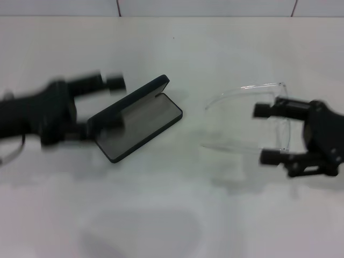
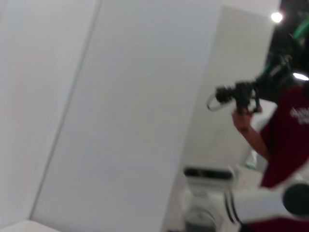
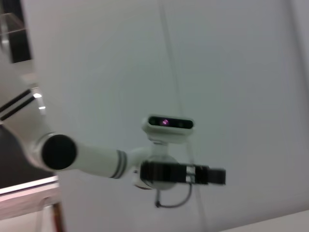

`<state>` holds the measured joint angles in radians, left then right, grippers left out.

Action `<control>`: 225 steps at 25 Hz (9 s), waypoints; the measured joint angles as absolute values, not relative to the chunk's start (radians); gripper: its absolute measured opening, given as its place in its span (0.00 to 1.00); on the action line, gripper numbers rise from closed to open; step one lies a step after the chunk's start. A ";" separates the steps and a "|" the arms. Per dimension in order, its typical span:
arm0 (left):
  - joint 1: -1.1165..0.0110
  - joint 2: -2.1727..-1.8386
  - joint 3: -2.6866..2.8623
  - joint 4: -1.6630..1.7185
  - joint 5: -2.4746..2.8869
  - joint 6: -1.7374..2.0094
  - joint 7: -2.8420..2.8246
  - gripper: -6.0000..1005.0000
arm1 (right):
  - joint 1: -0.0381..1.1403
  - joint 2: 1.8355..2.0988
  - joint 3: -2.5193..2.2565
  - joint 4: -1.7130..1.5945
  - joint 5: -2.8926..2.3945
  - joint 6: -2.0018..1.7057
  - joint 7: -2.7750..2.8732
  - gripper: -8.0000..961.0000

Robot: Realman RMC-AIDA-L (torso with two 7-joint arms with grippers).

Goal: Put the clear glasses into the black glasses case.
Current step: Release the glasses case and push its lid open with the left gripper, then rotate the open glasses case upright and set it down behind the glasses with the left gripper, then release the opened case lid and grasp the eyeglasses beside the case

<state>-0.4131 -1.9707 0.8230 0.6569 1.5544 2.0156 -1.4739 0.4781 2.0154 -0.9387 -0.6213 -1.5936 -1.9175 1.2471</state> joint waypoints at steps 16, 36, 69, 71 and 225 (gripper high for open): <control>-0.662 -2.066 0.782 1.074 2.037 1.556 -2.088 0.70 | 0.316 1.978 -0.690 -0.583 -1.594 -1.935 1.200 0.90; -0.555 -2.091 1.581 1.563 2.722 1.415 -2.733 0.70 | 0.303 1.956 -0.661 -0.543 -1.601 -1.919 1.167 0.89; -0.675 -2.091 1.676 1.331 2.803 1.363 -2.727 0.40 | 0.286 1.962 -0.579 -0.512 -1.579 -1.912 1.133 0.90; -0.674 -2.091 1.683 1.338 2.803 1.364 -2.727 0.29 | 0.284 1.963 -0.547 -0.495 -1.578 -1.915 1.126 0.90; -0.213 -2.092 1.496 1.689 1.929 1.063 -1.866 0.43 | 0.806 2.028 -1.166 -0.993 -2.649 -1.297 2.837 0.69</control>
<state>-0.2130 -2.0917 1.4960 1.6892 1.9288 1.0629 -1.8665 0.8065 2.0281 -1.1657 -0.9926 -2.6485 -1.2966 2.8369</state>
